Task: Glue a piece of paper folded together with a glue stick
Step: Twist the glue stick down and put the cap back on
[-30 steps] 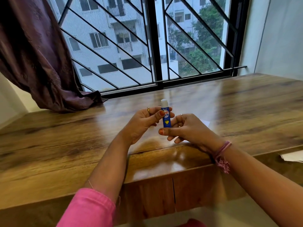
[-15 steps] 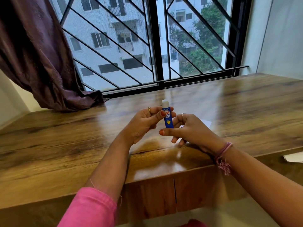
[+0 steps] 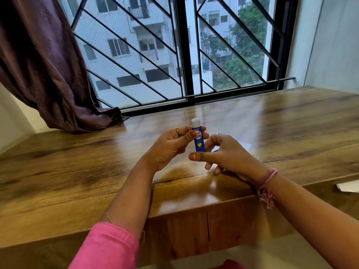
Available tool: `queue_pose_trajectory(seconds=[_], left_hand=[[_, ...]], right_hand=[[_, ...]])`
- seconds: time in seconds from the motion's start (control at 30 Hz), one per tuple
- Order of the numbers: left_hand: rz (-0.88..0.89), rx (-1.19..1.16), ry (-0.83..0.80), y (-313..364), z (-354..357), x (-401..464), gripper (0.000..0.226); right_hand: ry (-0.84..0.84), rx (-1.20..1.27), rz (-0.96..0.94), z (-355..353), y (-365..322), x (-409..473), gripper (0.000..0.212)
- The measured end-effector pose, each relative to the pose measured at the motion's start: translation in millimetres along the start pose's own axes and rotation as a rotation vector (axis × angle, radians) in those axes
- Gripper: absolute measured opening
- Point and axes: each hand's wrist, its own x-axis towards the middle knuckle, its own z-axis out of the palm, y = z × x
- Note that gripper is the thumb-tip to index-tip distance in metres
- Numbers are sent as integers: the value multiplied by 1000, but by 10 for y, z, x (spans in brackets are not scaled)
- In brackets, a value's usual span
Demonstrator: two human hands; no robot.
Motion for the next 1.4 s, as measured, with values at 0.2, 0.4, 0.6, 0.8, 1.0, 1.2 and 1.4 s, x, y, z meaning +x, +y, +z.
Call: queue_pose_trajectory(seconds=[0.2,0.4,0.6,0.8,1.0,1.2,1.4], left_hand=[[-8,20,-11,-15,-11,1,31],[-18,36,-51,-24,-2,4,30],[-22,27,-46,-46,-17,11,33],[-16,55,-54,-40,-29,0,26],[-16,9,-43,-39,-18,3,26],[-13,31,-20,-34,-23,-7,24],[-17,48,-20,-43,-9,3,24]], right_hand=[[-157,160,30,-29,-1,-33,33],[-10,-21,6,-8,2,-2,35],[-75,-31,3,-4,-4,-34,47],[-118,70,57,-38,-1,-41,24],[10,-78,-7,3,-1,-40,41],[-101,-26,28,-34,-5,-42,27],[95,-197,-68,1,-9,-52,27]])
